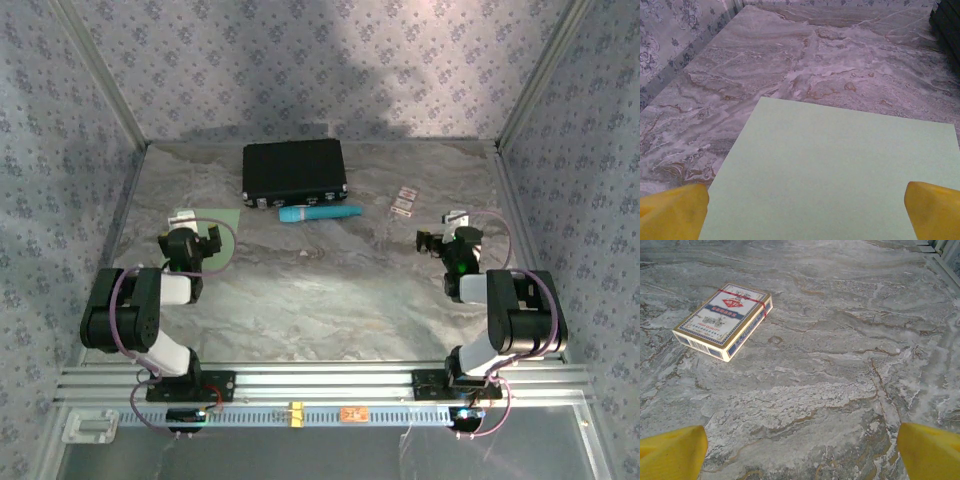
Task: Fold a paper plane with a square sheet of paper (pick it up from the middle)
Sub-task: Move the square sheet of paper to the center of the table.
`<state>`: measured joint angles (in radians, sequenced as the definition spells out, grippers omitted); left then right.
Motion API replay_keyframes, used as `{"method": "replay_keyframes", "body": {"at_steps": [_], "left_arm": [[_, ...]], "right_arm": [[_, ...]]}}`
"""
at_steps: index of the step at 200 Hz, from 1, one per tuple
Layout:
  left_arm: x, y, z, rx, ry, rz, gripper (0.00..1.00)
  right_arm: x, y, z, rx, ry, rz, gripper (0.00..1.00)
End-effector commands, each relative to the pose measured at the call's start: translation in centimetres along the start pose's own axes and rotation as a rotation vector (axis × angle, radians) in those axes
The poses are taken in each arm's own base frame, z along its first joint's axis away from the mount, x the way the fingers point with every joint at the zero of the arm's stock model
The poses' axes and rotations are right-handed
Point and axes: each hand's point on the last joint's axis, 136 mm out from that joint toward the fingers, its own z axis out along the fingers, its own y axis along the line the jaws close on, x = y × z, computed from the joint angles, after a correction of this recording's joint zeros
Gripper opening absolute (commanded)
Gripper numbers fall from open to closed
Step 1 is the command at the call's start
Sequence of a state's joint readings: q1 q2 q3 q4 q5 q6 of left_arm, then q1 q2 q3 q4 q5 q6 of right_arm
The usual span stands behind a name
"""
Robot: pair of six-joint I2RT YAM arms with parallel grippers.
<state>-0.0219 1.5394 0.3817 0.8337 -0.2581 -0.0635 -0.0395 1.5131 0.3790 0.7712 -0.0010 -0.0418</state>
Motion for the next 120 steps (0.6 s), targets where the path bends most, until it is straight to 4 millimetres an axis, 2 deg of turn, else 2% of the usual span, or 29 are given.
{"method": "replay_keyframes", "body": {"at_steps": [1,120], "left_arm": [[-1.2,-0.05,0.07,0.002,-0.036,-0.009,1.0],[-1.17,-0.06,0.06,0.003,-0.035,-0.008,1.0]], "right_arm": [[-0.83,-0.09,0.32,-0.004,-0.013,0.013,0.99],[-0.84,-0.11,0.31,-0.007,-0.013,0.016,0.99]]}}
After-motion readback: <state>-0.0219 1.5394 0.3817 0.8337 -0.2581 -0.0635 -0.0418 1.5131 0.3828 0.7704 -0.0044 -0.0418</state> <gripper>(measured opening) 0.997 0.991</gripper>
